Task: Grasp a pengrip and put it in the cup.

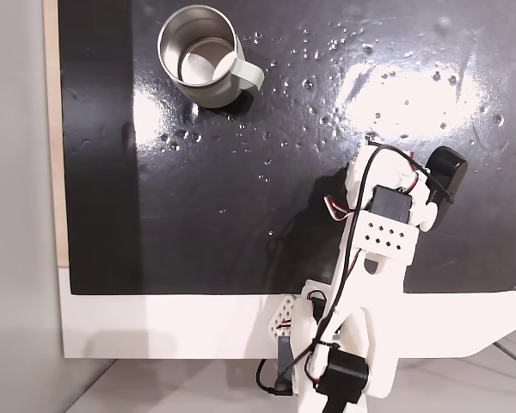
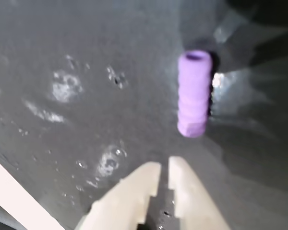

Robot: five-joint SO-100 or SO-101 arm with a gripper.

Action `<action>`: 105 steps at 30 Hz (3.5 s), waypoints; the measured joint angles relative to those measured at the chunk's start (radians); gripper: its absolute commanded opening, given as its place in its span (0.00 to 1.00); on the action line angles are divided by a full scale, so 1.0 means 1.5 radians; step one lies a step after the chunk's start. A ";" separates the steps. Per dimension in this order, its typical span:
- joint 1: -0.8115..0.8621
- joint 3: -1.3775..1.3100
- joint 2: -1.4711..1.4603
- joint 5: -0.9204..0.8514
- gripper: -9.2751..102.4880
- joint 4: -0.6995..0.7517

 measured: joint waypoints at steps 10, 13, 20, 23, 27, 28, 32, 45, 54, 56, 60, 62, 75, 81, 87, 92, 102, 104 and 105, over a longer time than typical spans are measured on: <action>0.052 -0.090 -0.085 -0.044 0.30 0.051; 0.061 -0.095 -0.101 -0.058 0.31 0.051; 0.067 -0.099 -0.142 -0.082 0.32 0.051; 0.066 -0.102 -0.144 -0.083 0.32 0.053; 0.050 -0.103 -0.146 -0.095 0.32 0.065; 0.044 -0.103 -0.146 -0.100 0.32 0.066; 0.036 -0.103 -0.152 -0.117 0.32 0.073; 0.031 -0.114 -0.240 -0.159 0.26 0.114; 0.050 -0.143 -0.266 -0.165 0.08 0.117; 0.053 -0.144 -0.267 -0.166 0.08 0.118; 0.054 -0.151 -0.267 -0.165 0.08 0.126; 0.054 -0.153 -0.254 -0.160 0.08 0.132; -0.136 -0.170 0.008 0.028 0.08 0.226; -0.253 -0.253 0.019 0.087 0.08 0.226; -0.324 -0.330 0.019 0.096 0.08 0.192; -0.348 -0.341 0.014 0.116 0.08 0.102; -0.368 -0.432 -0.088 0.153 0.08 -0.039; -0.379 -0.459 -0.119 0.161 0.08 -0.039; -0.382 -0.473 -0.135 0.164 0.08 -0.039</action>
